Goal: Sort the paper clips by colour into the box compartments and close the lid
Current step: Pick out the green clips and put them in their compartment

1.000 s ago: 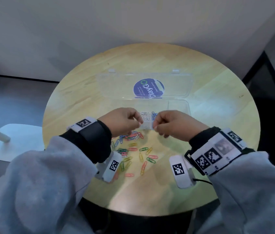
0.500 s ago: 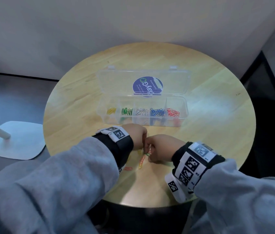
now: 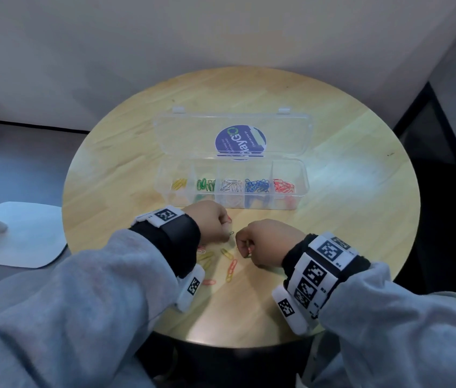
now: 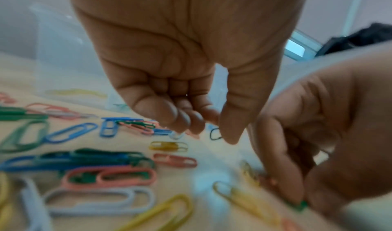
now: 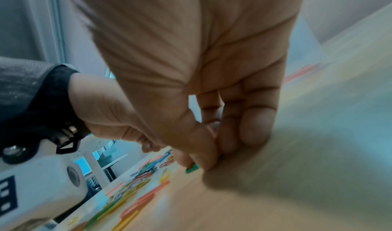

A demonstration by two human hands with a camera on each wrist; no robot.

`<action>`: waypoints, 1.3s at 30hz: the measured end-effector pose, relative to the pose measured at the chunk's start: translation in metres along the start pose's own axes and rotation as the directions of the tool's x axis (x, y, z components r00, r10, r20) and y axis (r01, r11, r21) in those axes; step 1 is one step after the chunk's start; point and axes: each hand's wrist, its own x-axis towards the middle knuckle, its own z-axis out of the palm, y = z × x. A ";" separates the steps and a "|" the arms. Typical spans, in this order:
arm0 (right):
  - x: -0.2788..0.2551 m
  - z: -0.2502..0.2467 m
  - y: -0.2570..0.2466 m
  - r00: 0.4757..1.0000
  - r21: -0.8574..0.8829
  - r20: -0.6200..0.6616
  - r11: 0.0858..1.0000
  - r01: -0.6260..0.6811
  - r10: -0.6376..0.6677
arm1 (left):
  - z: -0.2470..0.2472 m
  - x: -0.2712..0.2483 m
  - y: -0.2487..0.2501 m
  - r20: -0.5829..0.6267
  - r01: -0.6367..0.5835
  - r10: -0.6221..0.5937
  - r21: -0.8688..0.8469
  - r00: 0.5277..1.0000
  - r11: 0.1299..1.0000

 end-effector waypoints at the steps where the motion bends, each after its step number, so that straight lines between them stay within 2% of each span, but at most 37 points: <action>1: 0.000 0.000 0.000 1.000 -0.006 -0.002 1.000 0.002 -0.002 | -0.002 0.000 -0.002 0.007 -0.004 0.004 -0.058 1.000 0.998; 5: 0.003 0.001 0.001 1.000 -0.051 0.006 0.999 0.007 -0.007 | -0.007 -0.004 -0.010 0.081 0.001 0.027 -0.327 0.996 0.945; 7: 0.004 0.001 0.001 1.000 -0.065 0.013 0.998 0.000 0.001 | -0.009 -0.005 -0.012 0.074 0.013 0.020 -0.418 0.997 0.908; 15: -0.001 -0.005 0.000 1.000 -0.101 -0.001 0.995 -0.026 0.026 | -0.015 -0.001 -0.024 0.072 0.044 -0.009 -0.507 0.997 0.861; 20: -0.005 -0.001 0.001 0.995 -0.084 -0.061 0.993 -0.078 0.073 | -0.017 -0.004 -0.024 0.083 0.056 -0.015 -0.514 0.996 0.856; 23: -0.007 -0.001 0.001 0.993 -0.085 -0.043 0.990 -0.111 0.108 | -0.020 -0.008 -0.023 0.109 0.088 -0.027 -0.609 0.994 0.789; 27: -0.009 -0.008 0.001 0.990 0.033 -0.032 0.990 -0.140 0.141 | -0.027 -0.013 -0.025 0.100 0.119 -0.068 -0.734 0.993 0.669; 29: -0.007 -0.015 0.005 0.991 0.216 -0.032 0.969 -0.121 0.131 | -0.031 -0.016 -0.027 0.083 0.139 -0.119 -0.773 0.989 0.619; 31: -0.005 -0.023 0.007 0.992 0.486 -0.012 0.867 -0.107 0.129 | -0.034 -0.019 -0.029 0.070 0.154 -0.162 -0.788 0.984 0.596; 32: -0.005 -0.027 0.007 0.992 0.638 0.003 0.763 -0.098 0.125 | -0.036 -0.020 -0.031 0.057 0.153 -0.177 -0.788 0.983 0.597; 34: -0.004 -0.032 0.005 0.993 0.878 0.015 0.474 -0.069 0.117 | -0.040 -0.021 -0.035 0.030 0.164 -0.216 -0.757 0.976 0.632; 36: -0.002 -0.036 0.001 0.992 0.975 -0.001 0.222 -0.027 0.125 | -0.046 -0.023 -0.039 0.003 0.173 -0.226 -0.656 0.974 0.735; 38: 0.001 -0.038 0.000 0.993 0.998 -0.022 0.058 0.015 0.119 | -0.050 -0.026 -0.042 -0.029 0.148 -0.174 -0.404 0.984 0.903; 39: 0.003 -0.038 -0.001 0.993 1.000 -0.024 0.006 0.024 0.113 | -0.050 -0.029 -0.043 -0.042 0.120 -0.135 -0.254 0.990 0.960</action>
